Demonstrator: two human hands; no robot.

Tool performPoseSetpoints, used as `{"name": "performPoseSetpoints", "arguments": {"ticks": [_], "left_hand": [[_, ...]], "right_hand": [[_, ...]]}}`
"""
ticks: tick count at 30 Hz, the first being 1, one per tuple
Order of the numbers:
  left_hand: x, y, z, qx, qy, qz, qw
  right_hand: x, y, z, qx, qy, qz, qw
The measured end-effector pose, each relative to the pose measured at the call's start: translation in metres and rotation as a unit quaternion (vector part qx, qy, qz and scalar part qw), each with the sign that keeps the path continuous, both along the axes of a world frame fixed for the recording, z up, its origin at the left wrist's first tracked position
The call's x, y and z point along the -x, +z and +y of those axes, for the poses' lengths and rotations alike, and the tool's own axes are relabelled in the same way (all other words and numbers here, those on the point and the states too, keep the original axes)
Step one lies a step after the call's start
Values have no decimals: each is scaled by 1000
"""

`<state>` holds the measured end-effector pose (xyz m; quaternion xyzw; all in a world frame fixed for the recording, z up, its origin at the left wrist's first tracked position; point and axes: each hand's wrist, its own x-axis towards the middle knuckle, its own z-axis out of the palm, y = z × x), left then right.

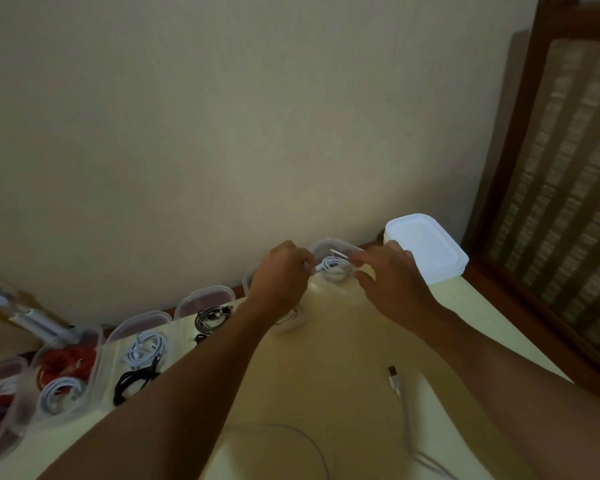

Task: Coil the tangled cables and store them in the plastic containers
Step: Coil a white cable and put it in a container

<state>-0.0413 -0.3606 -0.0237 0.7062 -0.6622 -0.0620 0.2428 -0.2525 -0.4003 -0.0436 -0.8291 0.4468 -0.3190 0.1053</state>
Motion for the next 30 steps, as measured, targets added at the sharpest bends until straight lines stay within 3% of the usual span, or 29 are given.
{"name": "performPoseSetpoints", "arguments": {"ticks": [8,11,13,15,19,22,23,25,27,30], "left_hand": [[7,22,115,16,-49,21,998],[5,20,164,-54,-44,-12,997],[-1,14,196,-108,-35,-42,993],[-11,5,225,-161,-23,-71,984],[-27,-4,263,-210,7,-143,967],[-31,5,285,-207,43,-113,971],[-33,10,293,-206,43,-74,975],[-34,25,311,-202,22,99,974],[-33,43,329,-186,-9,247,951],[-28,70,350,-117,-3,294,949]], "right_hand": [[-5,14,107,-99,70,10,993],[-11,5,156,-172,107,120,972],[-17,-10,186,-167,105,205,959],[-21,-21,213,-162,92,222,957],[-18,-12,241,-214,84,80,970],[-8,34,249,-252,72,-91,961],[-5,50,252,-252,71,-130,956],[0,82,255,-252,69,-191,946],[3,108,257,-245,55,-231,940],[11,140,258,-211,27,-249,945]]}}
